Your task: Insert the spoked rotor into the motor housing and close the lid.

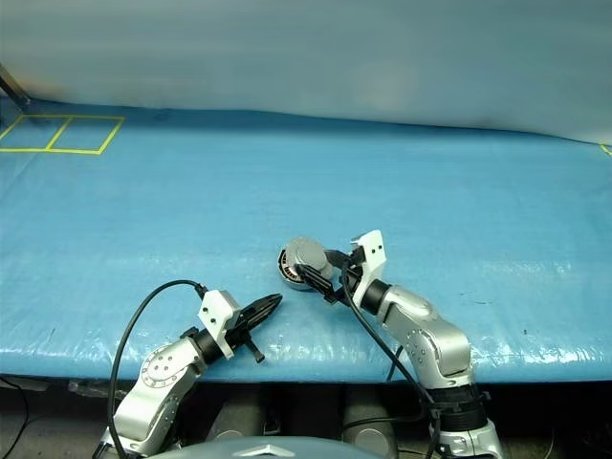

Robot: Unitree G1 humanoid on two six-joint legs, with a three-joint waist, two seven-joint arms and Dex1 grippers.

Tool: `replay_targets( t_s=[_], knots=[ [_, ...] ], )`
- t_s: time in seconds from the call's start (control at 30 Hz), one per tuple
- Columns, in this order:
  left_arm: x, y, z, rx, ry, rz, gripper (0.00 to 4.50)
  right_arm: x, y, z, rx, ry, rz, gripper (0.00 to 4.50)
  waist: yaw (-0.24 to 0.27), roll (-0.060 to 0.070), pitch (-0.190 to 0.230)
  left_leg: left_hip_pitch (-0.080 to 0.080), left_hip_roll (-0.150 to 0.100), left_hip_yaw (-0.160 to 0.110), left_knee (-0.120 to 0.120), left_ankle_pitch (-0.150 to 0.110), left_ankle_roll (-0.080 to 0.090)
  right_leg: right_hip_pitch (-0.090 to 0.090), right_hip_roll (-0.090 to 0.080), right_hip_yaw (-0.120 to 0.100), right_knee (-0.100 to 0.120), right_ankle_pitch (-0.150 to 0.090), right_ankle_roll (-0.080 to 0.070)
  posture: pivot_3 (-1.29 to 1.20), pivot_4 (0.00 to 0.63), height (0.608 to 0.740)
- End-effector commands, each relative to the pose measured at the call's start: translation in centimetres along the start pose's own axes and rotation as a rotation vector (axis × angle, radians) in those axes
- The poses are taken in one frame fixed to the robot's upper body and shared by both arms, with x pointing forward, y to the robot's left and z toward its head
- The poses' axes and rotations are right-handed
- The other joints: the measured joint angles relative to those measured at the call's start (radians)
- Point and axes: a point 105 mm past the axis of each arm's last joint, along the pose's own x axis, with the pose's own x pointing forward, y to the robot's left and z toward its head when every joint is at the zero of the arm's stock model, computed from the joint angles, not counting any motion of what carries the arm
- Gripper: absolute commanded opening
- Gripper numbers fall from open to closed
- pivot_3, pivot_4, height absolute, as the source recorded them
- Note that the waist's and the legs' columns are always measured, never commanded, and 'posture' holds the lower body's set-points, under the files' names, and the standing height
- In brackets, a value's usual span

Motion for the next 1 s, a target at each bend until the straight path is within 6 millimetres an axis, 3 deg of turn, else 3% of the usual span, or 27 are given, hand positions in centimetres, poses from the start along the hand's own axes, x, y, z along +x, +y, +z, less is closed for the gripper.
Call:
replay_targets(
  t_s=[0.03, 0.3, 0.57, 1.0],
  knots=[
    [0.1, 0.0, 1.2, 0.022, -0.043, 0.002, 0.00, 0.4, 0.8, 1.4, -0.030, -0.065, 0.028, 3.08, 0.000, 0.000, 0.000, 0.000, 0.000, 0.000, 0.000, 0.000, 0.000, 0.000, 0.000, 0.000, 0.000, 0.000, 0.000, 0.00, 0.150, 0.740],
    [0.0, 0.0, 1.1, 0.017, -0.044, 0.007, 0.00, 0.7, 2.2, 2.9, -0.089, -0.132, -0.011, 3.08, 0.001, 0.000, 0.000, 0.000, 0.000, 0.000, 0.000, 0.000, 0.000, 0.000, 0.000, 0.000, 0.000, 0.000, 0.000, 0.00, 0.150, 0.740],
    [0.2, -0.2, 1.0, 0.008, -0.045, 0.003, 0.00, 1.6, 4.2, 1.6, -0.208, -0.013, -0.019, 3.08, 0.000, 0.000, 0.000, 0.000, 0.000, 0.000, 0.000, 0.000, 0.000, -0.001, 0.000, 0.000, 0.000, 0.000, 0.000, 0.00, 0.150, 0.740],
    [0.1, -0.1, 1.1, 0.011, -0.052, 0.012, 0.00, 3.0, 1.4, -0.8, -0.280, 0.121, -0.195, 3.08, -0.005, 0.000, 0.000, 0.000, 0.001, 0.000, 0.000, 0.000, 0.000, -0.001, 0.000, 0.000, 0.000, 0.000, 0.000, 0.00, 0.150, 0.740]
  ],
)
